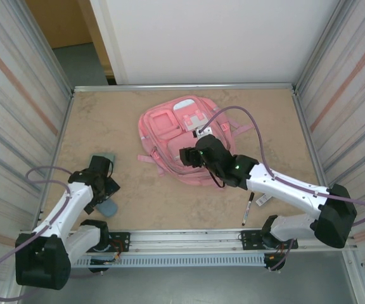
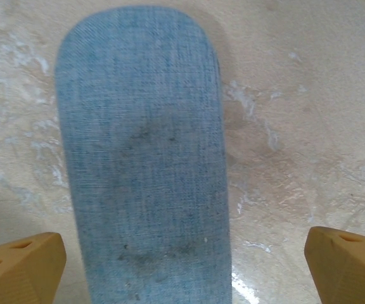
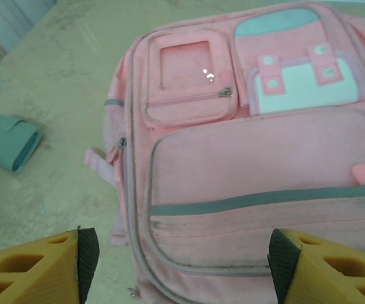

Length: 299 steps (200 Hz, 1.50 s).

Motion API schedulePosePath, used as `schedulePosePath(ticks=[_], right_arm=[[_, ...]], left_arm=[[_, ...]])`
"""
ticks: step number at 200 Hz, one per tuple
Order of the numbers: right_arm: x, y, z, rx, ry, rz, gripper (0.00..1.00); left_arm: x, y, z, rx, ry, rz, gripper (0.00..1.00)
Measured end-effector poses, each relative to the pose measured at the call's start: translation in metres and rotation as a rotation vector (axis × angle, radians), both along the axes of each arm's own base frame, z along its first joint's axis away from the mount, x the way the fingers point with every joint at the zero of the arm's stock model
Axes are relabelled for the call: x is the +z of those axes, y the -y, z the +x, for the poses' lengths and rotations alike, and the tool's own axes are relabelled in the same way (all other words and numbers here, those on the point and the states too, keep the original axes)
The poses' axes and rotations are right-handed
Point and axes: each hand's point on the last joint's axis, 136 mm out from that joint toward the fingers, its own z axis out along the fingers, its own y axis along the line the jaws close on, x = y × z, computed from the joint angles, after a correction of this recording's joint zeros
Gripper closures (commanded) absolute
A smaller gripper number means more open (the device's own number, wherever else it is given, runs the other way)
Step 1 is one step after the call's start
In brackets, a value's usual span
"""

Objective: Pack the student bag

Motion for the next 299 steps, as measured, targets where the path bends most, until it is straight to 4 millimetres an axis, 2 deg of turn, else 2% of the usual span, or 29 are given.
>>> schedulePosePath(ticks=[48, 121, 142, 170, 214, 233, 244, 271, 299], right_arm=[[-0.001, 0.014, 0.004, -0.041, 0.006, -0.006, 0.27], [-0.006, 0.026, 0.004, -0.078, -0.023, 0.011, 0.27], [-0.006, 0.027, 0.005, -0.085, -0.026, 0.017, 0.27], [-0.006, 0.029, 0.006, -0.091, -0.027, 0.018, 0.27], [-0.017, 0.036, 0.007, -0.113, -0.052, 0.016, 0.27], [-0.021, 0.038, 0.009, -0.120, -0.069, 0.023, 0.27], [-0.025, 0.039, 0.012, -0.126, -0.085, 0.028, 0.28], [-0.039, 0.049, 0.024, -0.168, -0.135, 0.032, 0.27], [-0.049, 0.063, 0.037, -0.207, -0.197, 0.071, 0.28]], left_arm=[[-0.014, 0.006, -0.011, 0.015, -0.037, -0.042, 0.09], [-0.018, 0.018, -0.008, 0.012, -0.034, -0.109, 0.12], [-0.020, 0.019, -0.008, 0.018, -0.039, -0.120, 0.23], [-0.026, 0.023, -0.010, 0.033, -0.053, -0.144, 0.24], [-0.028, 0.025, -0.012, 0.050, -0.052, -0.161, 0.41], [-0.026, 0.028, -0.010, 0.038, -0.035, -0.176, 0.44], [-0.023, 0.032, -0.009, 0.017, -0.022, -0.186, 0.49], [-0.005, 0.054, 0.003, -0.139, 0.047, -0.205, 0.56], [0.036, 0.108, 0.031, -0.446, 0.182, -0.242, 0.58]])
